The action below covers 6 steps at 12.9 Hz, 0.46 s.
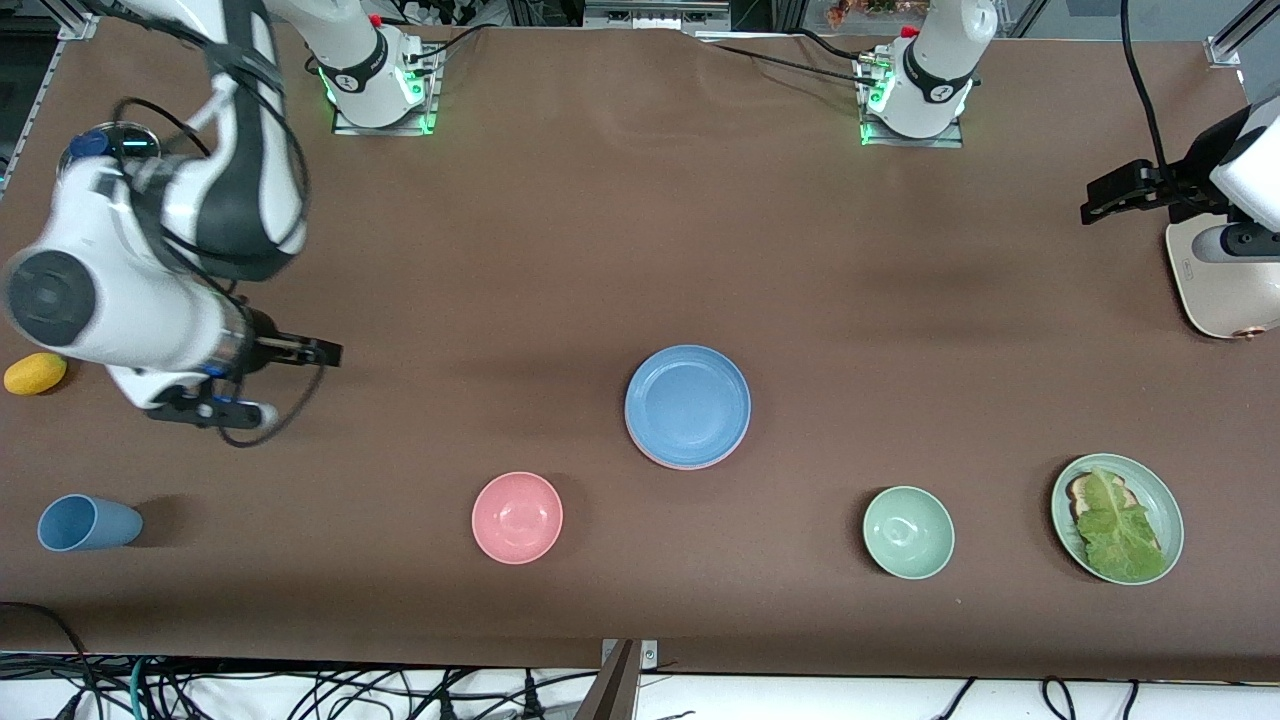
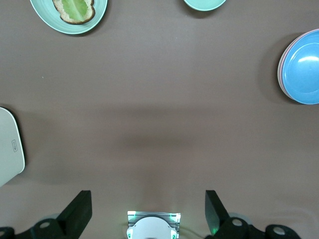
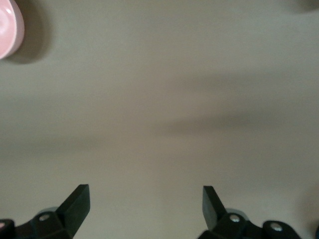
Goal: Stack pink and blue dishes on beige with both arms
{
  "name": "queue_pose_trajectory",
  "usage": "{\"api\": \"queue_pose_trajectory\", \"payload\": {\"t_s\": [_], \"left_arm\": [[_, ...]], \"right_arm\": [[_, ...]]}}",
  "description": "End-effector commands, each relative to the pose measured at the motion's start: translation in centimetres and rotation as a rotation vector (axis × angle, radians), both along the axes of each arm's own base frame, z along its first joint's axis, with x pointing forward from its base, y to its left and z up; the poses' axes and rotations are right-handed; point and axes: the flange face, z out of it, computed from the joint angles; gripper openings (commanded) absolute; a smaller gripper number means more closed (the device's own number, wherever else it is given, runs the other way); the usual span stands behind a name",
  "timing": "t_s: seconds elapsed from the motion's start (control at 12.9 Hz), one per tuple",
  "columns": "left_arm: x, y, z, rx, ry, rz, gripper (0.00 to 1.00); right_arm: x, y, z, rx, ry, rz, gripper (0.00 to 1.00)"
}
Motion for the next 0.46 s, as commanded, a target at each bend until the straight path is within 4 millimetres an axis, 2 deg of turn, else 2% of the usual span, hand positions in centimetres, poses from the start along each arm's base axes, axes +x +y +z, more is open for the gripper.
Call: {"api": "queue_pose_trajectory", "payload": {"t_s": [0.0,0.15,0.31,0.39], "left_arm": [[0.1,0.1,0.2,-0.017,-0.007,-0.022,1.0],[0.3,0.1,-0.1,-0.017,-0.003,-0.022,1.0],[0.3,0.2,-0.1,-0.017,-0.003,-0.02,1.0],[0.3,0.2,-0.1,-0.017,-0.003,-0.02,1.0]], "right_arm": [[-1.2,-4.1,5.9,0.035,-0.014,0.019,1.0],[-1.9,-6.6,9.5,0.061,-0.06,0.015,1.0],[-3.5,-8.5,13.1,0.057,-0.111,0.016,1.0],[-4.7,-9.0,13.7,0.053,-0.108,0.016,1.0]]}}
